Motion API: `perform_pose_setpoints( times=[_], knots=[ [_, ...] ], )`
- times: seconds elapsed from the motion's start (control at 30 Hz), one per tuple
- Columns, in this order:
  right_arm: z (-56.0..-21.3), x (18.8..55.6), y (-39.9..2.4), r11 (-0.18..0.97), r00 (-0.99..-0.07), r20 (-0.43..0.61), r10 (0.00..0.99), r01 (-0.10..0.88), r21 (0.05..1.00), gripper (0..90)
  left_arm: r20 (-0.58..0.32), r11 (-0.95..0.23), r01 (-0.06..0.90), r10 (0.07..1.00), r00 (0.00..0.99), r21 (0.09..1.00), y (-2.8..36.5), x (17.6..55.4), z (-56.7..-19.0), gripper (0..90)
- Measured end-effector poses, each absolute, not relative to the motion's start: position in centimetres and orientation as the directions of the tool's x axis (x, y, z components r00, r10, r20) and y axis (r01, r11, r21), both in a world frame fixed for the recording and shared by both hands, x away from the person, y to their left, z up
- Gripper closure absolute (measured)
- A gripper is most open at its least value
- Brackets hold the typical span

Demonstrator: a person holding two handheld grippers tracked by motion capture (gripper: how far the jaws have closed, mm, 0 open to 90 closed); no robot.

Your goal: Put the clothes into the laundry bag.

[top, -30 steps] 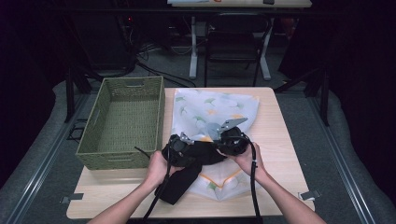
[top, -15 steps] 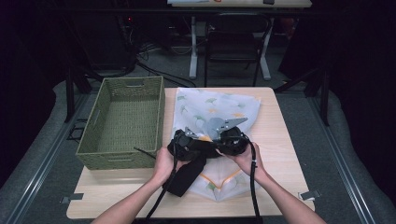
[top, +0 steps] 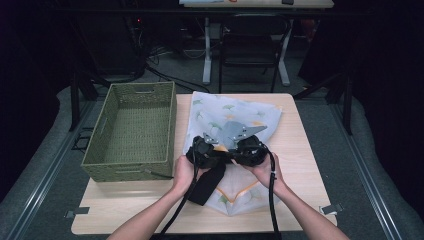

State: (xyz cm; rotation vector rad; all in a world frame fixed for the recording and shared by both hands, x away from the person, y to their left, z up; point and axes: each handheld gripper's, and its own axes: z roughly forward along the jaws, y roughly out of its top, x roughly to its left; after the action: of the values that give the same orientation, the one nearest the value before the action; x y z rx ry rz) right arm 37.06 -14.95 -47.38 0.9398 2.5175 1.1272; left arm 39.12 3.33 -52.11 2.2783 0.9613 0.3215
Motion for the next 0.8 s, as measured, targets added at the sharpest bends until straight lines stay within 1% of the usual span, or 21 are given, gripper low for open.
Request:
perform_pose_setpoints(
  times=[0.1,0.2,0.3,0.33,0.37,0.5,0.6,0.8],
  knots=[
    [-47.7,37.2,-15.1,0.504,-0.766,0.054,0.64,0.472,0.723,87.4,-0.026,-0.536,0.557,0.706,0.708,0.634,3.4,39.2,-52.6,65.5],
    [-47.9,37.2,-15.0,0.51,-0.767,0.053,0.64,0.475,0.717,87.4,-0.025,-0.554,0.544,0.686,0.727,0.63,3.6,39.1,-52.6,61.6],
    [-47.9,37.2,-15.0,0.513,-0.768,0.049,0.639,0.473,0.716,87.4,-0.016,-0.564,0.532,0.676,0.736,0.632,3.8,38.7,-52.2,48.3],
    [-47.8,37.2,-15.0,0.514,-0.768,0.048,0.639,0.472,0.716,87.4,-0.01,-0.564,0.525,0.676,0.737,0.638,3.9,38.6,-52.0,40.6],
    [-47.8,37.2,-15.0,0.512,-0.766,0.048,0.641,0.473,0.717,87.3,-0.011,-0.57,0.519,0.667,0.745,0.637,4.0,38.4,-51.8,35.9],
    [-47.8,37.1,-15.0,0.514,-0.767,0.045,0.64,0.471,0.717,87.3,0.027,-0.604,0.491,0.648,0.761,0.628,4.5,37.3,-51.2,22.9],
    [-47.8,37.1,-15.1,0.514,-0.766,0.044,0.641,0.47,0.718,87.4,0.032,-0.608,0.487,0.645,0.763,0.627,5.0,36.4,-50.8,17.0],
    [-47.8,37.1,-15.1,0.514,-0.767,0.045,0.64,0.472,0.717,87.4,0.046,-0.622,0.469,0.631,0.775,0.627,6.4,34.5,-50.4,12.3]
  ],
)
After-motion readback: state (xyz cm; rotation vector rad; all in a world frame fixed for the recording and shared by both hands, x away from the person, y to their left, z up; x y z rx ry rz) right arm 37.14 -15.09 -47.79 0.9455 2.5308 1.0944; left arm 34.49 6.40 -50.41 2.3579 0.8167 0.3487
